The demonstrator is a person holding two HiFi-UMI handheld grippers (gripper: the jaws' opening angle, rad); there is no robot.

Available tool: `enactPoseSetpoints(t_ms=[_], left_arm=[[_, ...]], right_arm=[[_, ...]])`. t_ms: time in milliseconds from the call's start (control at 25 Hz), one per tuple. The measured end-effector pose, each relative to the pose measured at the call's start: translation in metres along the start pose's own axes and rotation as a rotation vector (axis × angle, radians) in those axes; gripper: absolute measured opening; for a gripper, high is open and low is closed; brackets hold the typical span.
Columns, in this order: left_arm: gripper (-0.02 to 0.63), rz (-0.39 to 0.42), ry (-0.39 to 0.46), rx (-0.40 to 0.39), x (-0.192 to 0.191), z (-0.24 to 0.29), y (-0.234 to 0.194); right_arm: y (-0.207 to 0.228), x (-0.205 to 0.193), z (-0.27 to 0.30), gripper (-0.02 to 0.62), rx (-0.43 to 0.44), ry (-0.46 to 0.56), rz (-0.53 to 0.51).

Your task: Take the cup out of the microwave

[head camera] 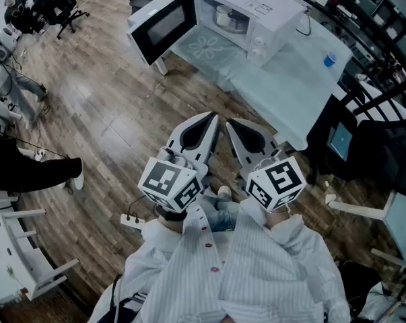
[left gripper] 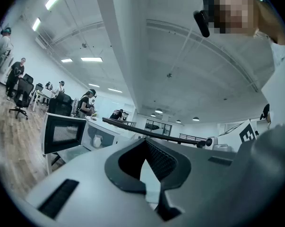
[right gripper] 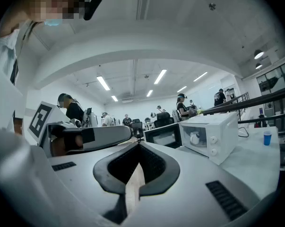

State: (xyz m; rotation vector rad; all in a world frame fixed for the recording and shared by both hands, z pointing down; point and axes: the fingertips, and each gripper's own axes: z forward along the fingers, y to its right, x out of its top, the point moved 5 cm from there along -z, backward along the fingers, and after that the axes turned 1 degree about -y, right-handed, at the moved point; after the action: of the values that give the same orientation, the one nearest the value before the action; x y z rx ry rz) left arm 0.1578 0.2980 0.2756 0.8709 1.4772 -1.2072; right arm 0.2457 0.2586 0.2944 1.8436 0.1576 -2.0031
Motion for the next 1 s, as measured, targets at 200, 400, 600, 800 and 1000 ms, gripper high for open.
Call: enactPoseSetpoints(t_ms=[200,400,600,800,1000], left_arm=[[0.009,0.002,0.001,0.003,-0.003,0.010,0.006],[0.009,0.003,-0.005,0.009,-0.007,0.015,0.012],[0.009,0.001,-0.004,0.023,-0.012,0.018,0.017],[0.009,0.004,-0.006,0.039,-0.015,0.018,0.021],[0.009,0.005,-0.011,0.051,-0.019,0.021,0.021]], right_arm=[[0.009,0.001,-0.006,0.034,0.004,0.003,-0.006],[0.015,0.002,-0.012,0.034,0.006,0.006,-0.003],[0.020,0.002,-0.018,0.034,0.014,0.015,-0.001],[0.022,0.000,-0.024,0.034,0.027,0.011,-0.001],[0.027,-0.005,-0.023,0.034,0.033,0.009,0.009]])
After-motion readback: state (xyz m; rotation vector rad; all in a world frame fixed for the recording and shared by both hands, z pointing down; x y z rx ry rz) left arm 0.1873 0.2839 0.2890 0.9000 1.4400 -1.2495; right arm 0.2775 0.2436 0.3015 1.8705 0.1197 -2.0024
